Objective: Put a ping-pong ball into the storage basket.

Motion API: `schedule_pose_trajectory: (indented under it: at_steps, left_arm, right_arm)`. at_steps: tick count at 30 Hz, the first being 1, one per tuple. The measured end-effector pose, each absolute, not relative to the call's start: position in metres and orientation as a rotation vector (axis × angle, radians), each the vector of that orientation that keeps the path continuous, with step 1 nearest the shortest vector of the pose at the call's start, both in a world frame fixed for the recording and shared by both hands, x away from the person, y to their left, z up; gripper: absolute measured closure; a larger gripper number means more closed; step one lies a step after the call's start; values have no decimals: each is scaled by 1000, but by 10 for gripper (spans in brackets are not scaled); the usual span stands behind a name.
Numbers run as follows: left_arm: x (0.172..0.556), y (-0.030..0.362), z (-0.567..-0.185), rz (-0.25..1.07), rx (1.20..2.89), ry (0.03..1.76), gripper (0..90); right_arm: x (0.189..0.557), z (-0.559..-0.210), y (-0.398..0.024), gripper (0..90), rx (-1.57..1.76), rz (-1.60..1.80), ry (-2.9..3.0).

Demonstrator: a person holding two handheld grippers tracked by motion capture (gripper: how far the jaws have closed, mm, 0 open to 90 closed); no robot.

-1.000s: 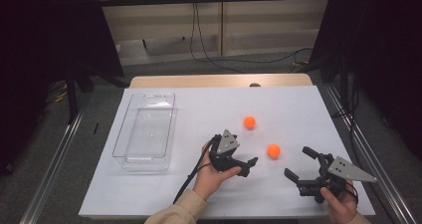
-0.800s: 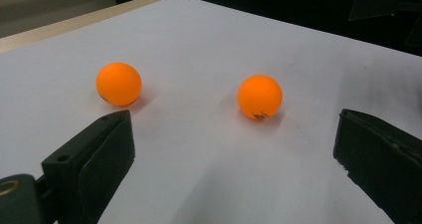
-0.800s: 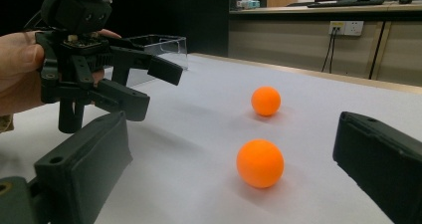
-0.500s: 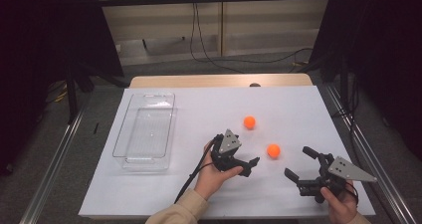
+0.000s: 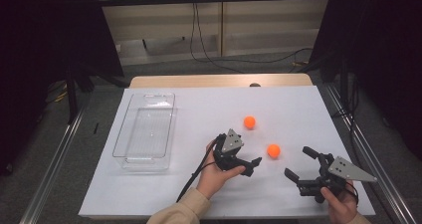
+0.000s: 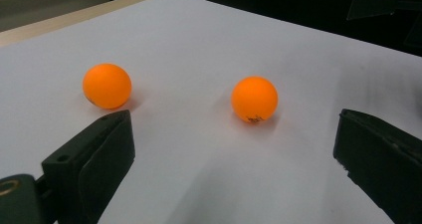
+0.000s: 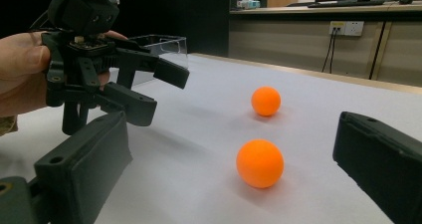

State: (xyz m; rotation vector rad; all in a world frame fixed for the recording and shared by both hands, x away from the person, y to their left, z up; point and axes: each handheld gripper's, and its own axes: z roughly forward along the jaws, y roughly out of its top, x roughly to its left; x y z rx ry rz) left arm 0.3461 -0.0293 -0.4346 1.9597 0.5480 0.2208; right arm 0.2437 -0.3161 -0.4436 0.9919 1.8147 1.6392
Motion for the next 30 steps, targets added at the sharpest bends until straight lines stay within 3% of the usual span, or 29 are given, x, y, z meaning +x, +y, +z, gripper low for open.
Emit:
schedule_pose_trajectory:
  at_steps: [30]
  left_arm:
    - [349, -36, -438, 209, 1981, 549, 28]
  right_arm:
    - [244, -444, -316, 11, 991, 1641, 1815]
